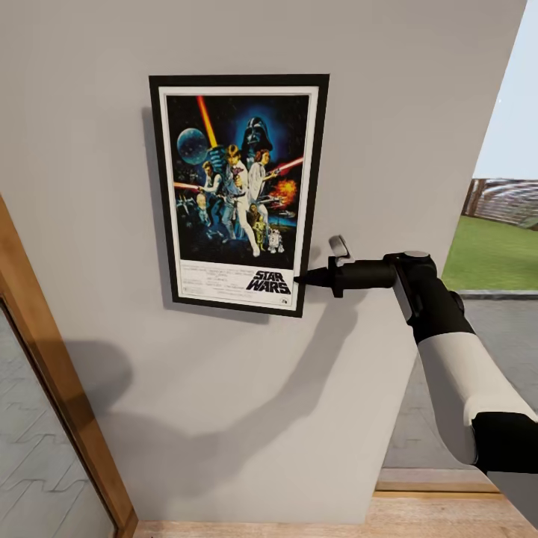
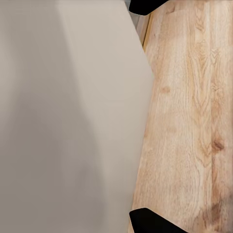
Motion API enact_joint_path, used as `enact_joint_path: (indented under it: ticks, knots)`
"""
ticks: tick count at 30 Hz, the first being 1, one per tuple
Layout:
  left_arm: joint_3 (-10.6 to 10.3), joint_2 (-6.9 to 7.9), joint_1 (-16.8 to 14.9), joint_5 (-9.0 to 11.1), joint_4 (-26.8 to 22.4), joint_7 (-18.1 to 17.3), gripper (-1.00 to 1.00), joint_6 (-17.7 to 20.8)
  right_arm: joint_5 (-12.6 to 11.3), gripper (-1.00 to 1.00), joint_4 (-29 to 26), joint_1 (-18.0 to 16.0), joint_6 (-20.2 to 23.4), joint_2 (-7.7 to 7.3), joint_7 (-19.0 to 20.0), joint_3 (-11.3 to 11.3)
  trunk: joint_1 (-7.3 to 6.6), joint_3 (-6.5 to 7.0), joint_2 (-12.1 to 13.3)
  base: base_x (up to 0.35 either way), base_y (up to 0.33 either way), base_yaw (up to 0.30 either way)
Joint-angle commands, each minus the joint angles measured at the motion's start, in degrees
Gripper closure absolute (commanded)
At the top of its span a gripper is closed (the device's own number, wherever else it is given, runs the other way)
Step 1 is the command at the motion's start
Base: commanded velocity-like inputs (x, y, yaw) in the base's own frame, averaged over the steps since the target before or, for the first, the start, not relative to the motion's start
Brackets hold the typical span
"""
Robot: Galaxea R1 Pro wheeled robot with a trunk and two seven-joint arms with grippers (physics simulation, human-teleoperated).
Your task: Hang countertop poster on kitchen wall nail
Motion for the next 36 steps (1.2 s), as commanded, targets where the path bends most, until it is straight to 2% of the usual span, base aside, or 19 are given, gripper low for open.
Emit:
enact_joint_path:
  ticks: [1, 36]
  knots:
    - [0.45, -0.01, -0.03, -0.41, 0.08, -0.17, -1.00, -0.27, 0.24, 1.00, -0.04, -0.02, 0.74, -0.02, 0.30, 0.02, 0.02, -0.03, -0.05, 0.000, 0.000, 0.000]
    - [0.45, 0.04, -0.03, -0.40, 0.09, -0.19, -1.00, -0.27, 0.24, 1.00, -0.03, -0.02, 0.76, -0.02, 0.30, 0.02, 0.02, -0.03, -0.05, 0.000, 0.000, 0.000]
